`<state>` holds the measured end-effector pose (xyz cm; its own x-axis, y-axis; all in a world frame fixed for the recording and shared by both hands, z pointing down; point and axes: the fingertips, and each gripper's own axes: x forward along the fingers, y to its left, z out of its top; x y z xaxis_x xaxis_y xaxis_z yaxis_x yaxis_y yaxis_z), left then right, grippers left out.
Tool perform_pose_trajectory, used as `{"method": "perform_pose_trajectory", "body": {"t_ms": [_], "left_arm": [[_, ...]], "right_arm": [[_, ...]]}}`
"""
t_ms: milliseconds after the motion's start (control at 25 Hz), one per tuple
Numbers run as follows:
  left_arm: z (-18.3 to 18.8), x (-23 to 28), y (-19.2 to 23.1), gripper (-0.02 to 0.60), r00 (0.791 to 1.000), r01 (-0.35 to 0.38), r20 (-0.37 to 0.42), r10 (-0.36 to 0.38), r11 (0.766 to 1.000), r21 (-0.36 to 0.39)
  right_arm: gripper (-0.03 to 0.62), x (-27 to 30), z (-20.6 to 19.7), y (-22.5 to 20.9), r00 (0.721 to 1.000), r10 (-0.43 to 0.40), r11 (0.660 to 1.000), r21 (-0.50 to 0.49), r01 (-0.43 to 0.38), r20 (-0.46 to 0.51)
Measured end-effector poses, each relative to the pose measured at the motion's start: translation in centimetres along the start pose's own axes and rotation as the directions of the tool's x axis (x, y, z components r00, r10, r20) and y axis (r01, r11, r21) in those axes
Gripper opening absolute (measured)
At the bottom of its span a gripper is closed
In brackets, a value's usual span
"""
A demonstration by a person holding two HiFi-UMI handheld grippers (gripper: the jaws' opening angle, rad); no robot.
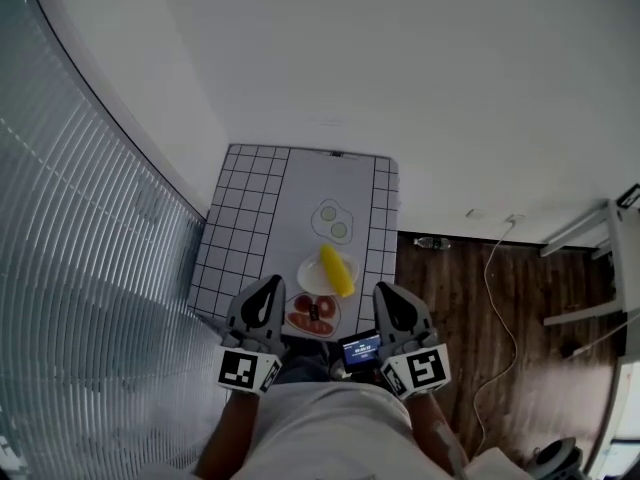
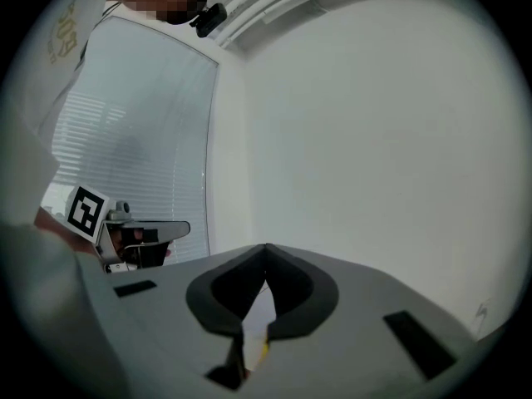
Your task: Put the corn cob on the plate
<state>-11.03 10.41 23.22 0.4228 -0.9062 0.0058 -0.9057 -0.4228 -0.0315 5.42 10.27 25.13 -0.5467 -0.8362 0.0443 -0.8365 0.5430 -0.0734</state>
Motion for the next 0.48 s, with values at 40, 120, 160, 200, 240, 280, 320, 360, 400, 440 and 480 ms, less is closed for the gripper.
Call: {"method": "perform_pose_trajectory", "body": {"t_ms": [40,120,160,200,240,280,320,360,400,440,480], "left_arm": [[0.2,-0.1,0.1,0.009,1.000,-0.007,0.006,0.007,1.000,-0.005],[0.3,-0.3,0.2,0.009,1.000,-0.014,0.016,0.015,1.000,-0.018],[0.1,-0.3,0.3,0.009,1.000,-0.018,0.018,0.018,1.000,-0.018],[-0.2,-0.3,0.4,0.008,1.000,-0.023,0.019,0.023,1.000,-0.010],[-0.6,-0.4,0.6,0.008,0.999,-0.029,0.017,0.028,1.000,0.006],[-0.8,-0.5,0.6,0.009,0.999,-0.033,0.012,0.033,0.999,0.026],[-0.6,-0.6,0.5,0.009,0.999,-0.035,0.007,0.035,0.998,0.042],[-0.1,-0.6,0.4,0.008,0.999,-0.035,0.005,0.035,0.998,0.052],[0.5,-0.7,0.3,0.009,0.999,-0.035,0.006,0.035,0.998,0.055],[0.9,-0.7,0.3,0.008,0.999,-0.036,0.008,0.036,0.998,0.054],[1.1,-0.7,0.3,0.009,0.999,-0.038,0.010,0.038,0.998,0.054]], "right_arm": [[0.006,-0.1,0.0,0.3,1.000,0.008,1.000,-0.004,-0.008,-0.002],[0.006,-0.1,-0.1,0.6,1.000,0.016,1.000,-0.010,-0.016,-0.004],[0.006,0.0,-0.2,0.7,1.000,0.017,1.000,-0.012,-0.017,-0.003],[0.006,0.1,-0.5,0.7,1.000,0.017,1.000,-0.012,-0.017,-0.001],[0.006,0.2,-0.7,0.7,1.000,0.016,1.000,-0.007,-0.016,0.002],[0.006,0.2,-0.7,0.8,1.000,0.016,1.000,0.003,-0.016,0.005],[0.006,0.0,-0.5,0.7,1.000,0.015,1.000,0.014,-0.015,0.008],[0.006,-0.2,-0.1,0.6,1.000,0.014,1.000,0.021,-0.014,0.009],[0.006,-0.4,0.3,0.5,1.000,0.012,1.000,0.025,-0.012,0.010],[0.006,-0.5,0.5,0.4,1.000,0.011,1.000,0.026,-0.011,0.011],[0.006,-0.5,0.7,0.3,1.000,0.010,1.000,0.025,-0.010,0.013]]}}
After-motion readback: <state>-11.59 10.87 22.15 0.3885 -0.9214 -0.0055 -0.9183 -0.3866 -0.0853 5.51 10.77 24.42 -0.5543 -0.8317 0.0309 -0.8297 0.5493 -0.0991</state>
